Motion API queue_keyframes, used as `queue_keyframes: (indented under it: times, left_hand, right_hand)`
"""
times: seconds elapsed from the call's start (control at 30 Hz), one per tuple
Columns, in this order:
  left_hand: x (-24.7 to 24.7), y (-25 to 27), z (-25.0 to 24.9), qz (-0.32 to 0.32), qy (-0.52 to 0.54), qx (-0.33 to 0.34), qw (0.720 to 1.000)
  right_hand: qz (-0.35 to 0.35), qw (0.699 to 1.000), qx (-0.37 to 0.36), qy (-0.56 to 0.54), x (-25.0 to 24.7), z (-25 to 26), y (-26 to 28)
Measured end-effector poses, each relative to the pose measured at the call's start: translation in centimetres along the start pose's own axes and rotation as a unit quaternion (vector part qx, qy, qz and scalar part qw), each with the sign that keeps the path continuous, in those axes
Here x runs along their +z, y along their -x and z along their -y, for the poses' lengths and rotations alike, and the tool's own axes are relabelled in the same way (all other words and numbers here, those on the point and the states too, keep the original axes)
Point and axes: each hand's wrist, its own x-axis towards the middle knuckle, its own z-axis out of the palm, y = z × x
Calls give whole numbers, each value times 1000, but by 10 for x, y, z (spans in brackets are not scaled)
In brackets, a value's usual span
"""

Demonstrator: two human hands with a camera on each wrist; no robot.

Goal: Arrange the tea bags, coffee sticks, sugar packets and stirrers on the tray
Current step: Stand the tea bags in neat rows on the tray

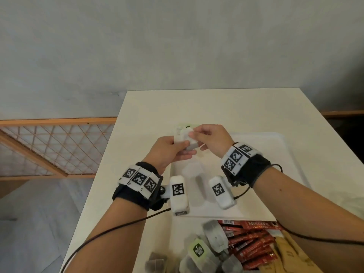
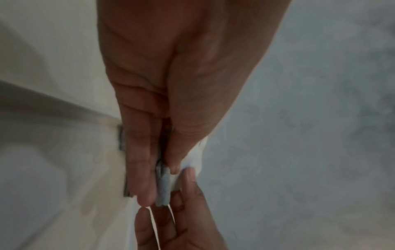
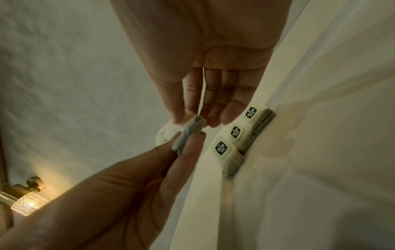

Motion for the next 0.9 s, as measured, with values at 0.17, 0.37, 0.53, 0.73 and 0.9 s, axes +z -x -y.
queue_keyframes:
  times: [0.17, 0.37, 0.53, 0.73, 0.9]
  left_hand:
    - [18, 12, -1, -38, -44, 13, 998]
    - [38, 22, 12, -133, -106, 99, 980]
    - [60, 26, 20, -107, -110, 109, 982]
    - [60, 19, 18, -121, -69, 93, 986]
    - [54, 13, 10, -126, -106, 96, 982]
  right_hand:
    - [-46, 999, -20, -4, -20, 3, 22]
    - [-104, 990, -32, 89, -30, -2, 39]
    - [-112, 982, -48, 145, -26, 0, 51]
    - [-79, 991, -23, 109, -20, 4, 61]
    - [-31, 999, 6, -10, -27, 3, 59]
